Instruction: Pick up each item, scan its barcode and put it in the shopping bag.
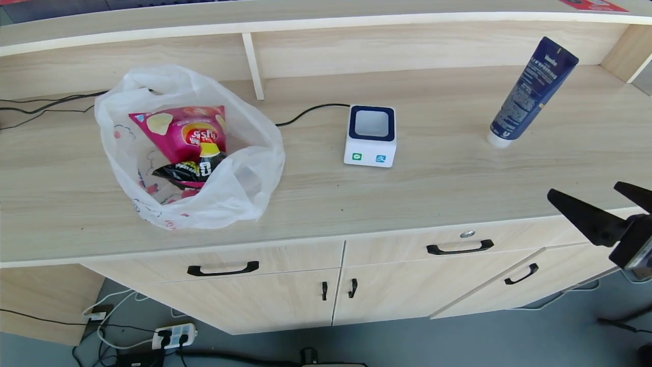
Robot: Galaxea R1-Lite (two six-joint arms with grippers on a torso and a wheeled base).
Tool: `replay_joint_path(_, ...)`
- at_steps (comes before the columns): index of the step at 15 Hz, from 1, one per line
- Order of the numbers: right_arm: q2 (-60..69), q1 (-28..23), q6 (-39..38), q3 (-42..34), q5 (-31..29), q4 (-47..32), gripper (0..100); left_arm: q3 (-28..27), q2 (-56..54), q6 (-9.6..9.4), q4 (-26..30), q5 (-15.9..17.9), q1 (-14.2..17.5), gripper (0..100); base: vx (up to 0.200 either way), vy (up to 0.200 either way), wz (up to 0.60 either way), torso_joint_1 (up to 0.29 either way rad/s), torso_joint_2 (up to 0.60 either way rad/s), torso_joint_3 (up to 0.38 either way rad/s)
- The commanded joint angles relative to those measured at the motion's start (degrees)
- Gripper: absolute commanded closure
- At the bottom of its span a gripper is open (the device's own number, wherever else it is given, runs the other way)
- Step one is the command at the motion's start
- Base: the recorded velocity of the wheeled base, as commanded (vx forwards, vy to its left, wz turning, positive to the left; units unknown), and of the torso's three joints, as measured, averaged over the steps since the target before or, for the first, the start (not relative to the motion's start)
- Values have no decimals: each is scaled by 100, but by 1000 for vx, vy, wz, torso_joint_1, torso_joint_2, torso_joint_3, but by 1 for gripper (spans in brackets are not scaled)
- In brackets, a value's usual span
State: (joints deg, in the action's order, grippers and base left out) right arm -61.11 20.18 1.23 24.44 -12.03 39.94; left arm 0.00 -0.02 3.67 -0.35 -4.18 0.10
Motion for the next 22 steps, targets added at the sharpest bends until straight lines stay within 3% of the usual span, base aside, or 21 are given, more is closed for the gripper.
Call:
replay_joint_path(1,-191,-330,0,113,8,234,0,0,2,2,0,5,-1,0,0,-200,0,12,7,7)
replay_joint_path(5,-797,-330,9,157,122,1253,0,0,2,2,0,-4,-1,0,0,-200,0,2,4,4)
replay_joint_path(9,-1588,-339,44,122,377,2317,0,0,2,11,-17,5,-1,0,200,-100,0,1,1,4)
replay_joint_path(11,-1711,-356,35,140,430,2396,0,0,2,11,-17,-4,-1,0,100,0,0,1,-1,1)
replay_joint_path(12,-2238,-664,35,474,535,2484,0,0,2,2,-17,-4,-1,0,0,0,0,0,0,0)
replay_joint_path(15,-2933,-690,0,825,922,3152,0,0,2,11,-17,-4,-1,0,0,0,0,0,0,0)
replay_joint_path(22,-3680,-734,-132,1309,1186,3249,0,0,2,11,-17,-4,-1,0,0,0,0,0,0,0)
